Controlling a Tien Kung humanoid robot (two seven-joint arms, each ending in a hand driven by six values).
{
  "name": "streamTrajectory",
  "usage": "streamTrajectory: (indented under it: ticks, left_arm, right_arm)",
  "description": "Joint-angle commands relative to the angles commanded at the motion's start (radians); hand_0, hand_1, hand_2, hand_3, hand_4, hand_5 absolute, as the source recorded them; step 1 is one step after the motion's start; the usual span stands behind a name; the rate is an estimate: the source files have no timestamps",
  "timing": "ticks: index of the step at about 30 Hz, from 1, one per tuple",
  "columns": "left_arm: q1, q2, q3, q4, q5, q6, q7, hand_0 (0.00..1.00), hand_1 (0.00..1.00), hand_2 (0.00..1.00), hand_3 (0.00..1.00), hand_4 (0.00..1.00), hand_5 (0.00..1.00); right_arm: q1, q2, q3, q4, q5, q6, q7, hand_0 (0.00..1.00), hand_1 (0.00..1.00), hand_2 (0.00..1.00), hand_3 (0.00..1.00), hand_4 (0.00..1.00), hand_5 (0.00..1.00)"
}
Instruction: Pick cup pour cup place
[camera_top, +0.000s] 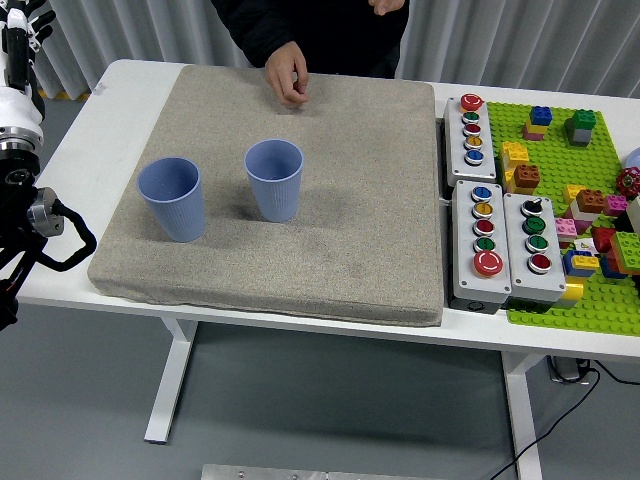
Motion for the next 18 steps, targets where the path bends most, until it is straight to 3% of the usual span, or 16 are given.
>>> streamTrajectory:
  ticks: [18]
  left_arm:
    - [-0.013,-0.001,0.004,0.001,0.005,0.002,0.004,0.812,0.794,0.852,0.935,0.821,0.998]
  right_arm:
    - [0.006,-0.001,0.004,0.0,-0.001,-0.001,0.0,0.692,0.668,0.605,0.591,0.002,0.095]
